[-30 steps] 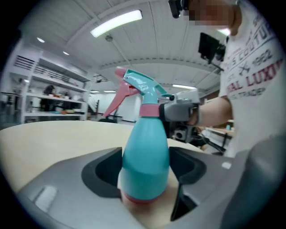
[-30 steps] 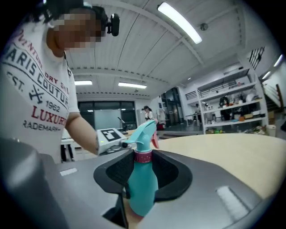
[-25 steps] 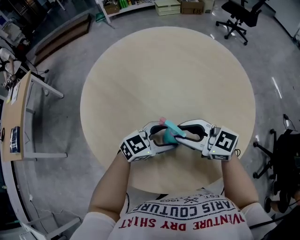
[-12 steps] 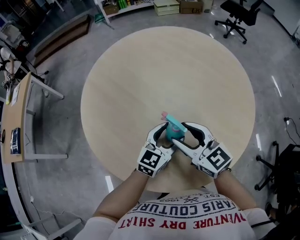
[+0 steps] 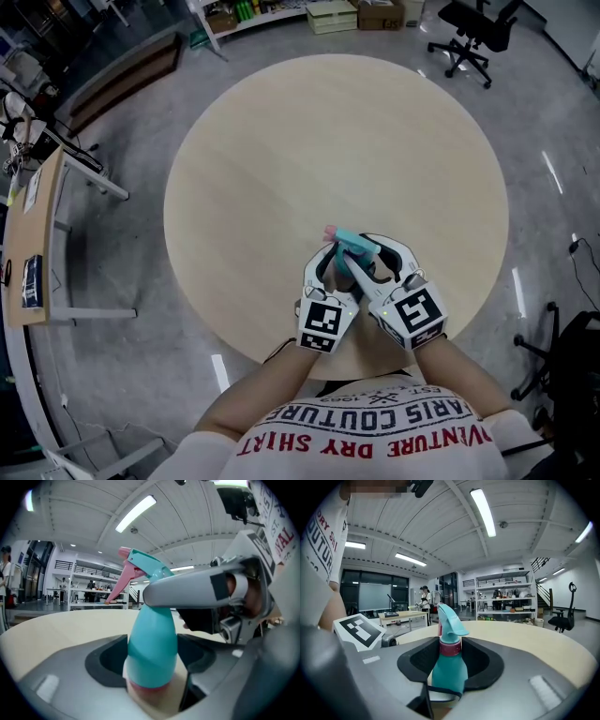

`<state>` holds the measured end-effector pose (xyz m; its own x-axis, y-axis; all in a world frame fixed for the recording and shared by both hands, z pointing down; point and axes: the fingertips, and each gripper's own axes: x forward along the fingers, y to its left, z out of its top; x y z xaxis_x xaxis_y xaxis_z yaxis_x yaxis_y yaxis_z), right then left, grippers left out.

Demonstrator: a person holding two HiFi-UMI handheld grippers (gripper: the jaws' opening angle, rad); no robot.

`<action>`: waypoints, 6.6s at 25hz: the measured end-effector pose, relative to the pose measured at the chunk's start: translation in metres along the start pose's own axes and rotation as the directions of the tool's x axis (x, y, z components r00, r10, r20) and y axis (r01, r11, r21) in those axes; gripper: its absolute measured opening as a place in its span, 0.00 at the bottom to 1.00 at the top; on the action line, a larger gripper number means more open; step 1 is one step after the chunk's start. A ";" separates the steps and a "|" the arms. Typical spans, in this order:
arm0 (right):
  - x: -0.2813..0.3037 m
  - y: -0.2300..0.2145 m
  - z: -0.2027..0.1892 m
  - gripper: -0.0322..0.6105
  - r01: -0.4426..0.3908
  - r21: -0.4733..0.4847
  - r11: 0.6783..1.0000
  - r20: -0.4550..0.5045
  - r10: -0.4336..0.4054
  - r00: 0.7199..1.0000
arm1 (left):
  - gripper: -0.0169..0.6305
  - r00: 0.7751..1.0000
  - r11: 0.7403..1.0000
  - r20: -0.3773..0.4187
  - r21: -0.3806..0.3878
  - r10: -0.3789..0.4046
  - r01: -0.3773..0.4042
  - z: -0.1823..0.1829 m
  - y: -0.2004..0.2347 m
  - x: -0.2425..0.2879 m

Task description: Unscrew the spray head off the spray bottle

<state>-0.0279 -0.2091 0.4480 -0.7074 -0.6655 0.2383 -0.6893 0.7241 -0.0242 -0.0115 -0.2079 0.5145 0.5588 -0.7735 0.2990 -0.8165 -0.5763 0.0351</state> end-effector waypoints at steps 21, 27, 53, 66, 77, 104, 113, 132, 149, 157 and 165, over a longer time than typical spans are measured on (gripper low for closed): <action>-0.008 0.005 0.004 0.25 -0.477 -0.073 0.876 0.003 0.478 0.878 | 0.51 0.863 0.849 -0.099 0.153 -0.496 0.505 -0.005 -0.002 -0.008; -0.010 0.002 0.004 0.25 -0.468 -0.075 0.881 0.044 0.472 0.881 | 0.51 0.858 0.843 -0.114 0.159 -0.501 0.514 -0.006 -0.004 -0.005; -0.013 0.009 0.022 0.59 -0.071 0.089 0.993 0.072 0.065 0.995 | 0.51 0.999 0.999 -0.042 0.042 -0.020 0.022 -0.002 -0.003 0.011; -0.017 0.008 0.013 0.52 -0.244 0.042 0.969 0.045 0.242 0.969 | 0.50 0.975 0.972 -0.036 0.081 -0.220 0.222 -0.005 -0.009 0.006; -0.034 -0.025 0.013 0.14 -0.351 -0.060 0.935 0.029 0.353 0.935 | 0.51 0.921 0.915 -0.069 0.109 -0.384 0.389 -0.005 -0.005 0.002; -0.112 -0.043 0.134 0.12 -0.222 -0.133 0.966 0.301 0.252 0.920 | 0.51 0.941 0.938 -0.095 0.088 -0.326 0.334 -0.008 0.002 0.000; -0.100 -0.085 0.033 0.12 0.094 -0.528 0.844 -0.009 -0.116 0.993 | 0.51 0.950 0.948 -0.085 0.080 -0.301 0.307 -0.012 0.004 -0.019; -0.034 -0.075 -0.130 0.19 -0.109 -0.626 0.772 -0.340 -0.145 0.929 | 0.51 0.952 0.950 -0.074 0.077 -0.296 0.301 -0.012 0.002 -0.015; -0.063 -0.053 -0.103 0.56 -0.118 -0.268 0.956 -0.315 0.029 0.949 | 0.64 0.965 0.962 -0.018 0.080 -0.261 0.262 0.010 0.005 -0.038; -0.140 0.075 0.066 0.05 -0.226 -0.042 0.973 0.109 0.229 0.967 | 0.03 0.959 0.973 0.172 0.101 -0.223 0.208 0.126 -0.020 -0.167; -0.214 0.197 0.080 0.05 -0.369 0.116 0.922 0.081 0.361 0.929 | 0.03 0.926 0.946 0.203 -0.005 -0.317 0.324 0.125 -0.113 -0.294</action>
<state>-0.0246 0.0615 0.3149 -0.9187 -0.3715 0.1342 -0.3932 0.8921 -0.2226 -0.0658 0.0518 0.3030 0.8059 -0.5877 0.0720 -0.5917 -0.7948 0.1347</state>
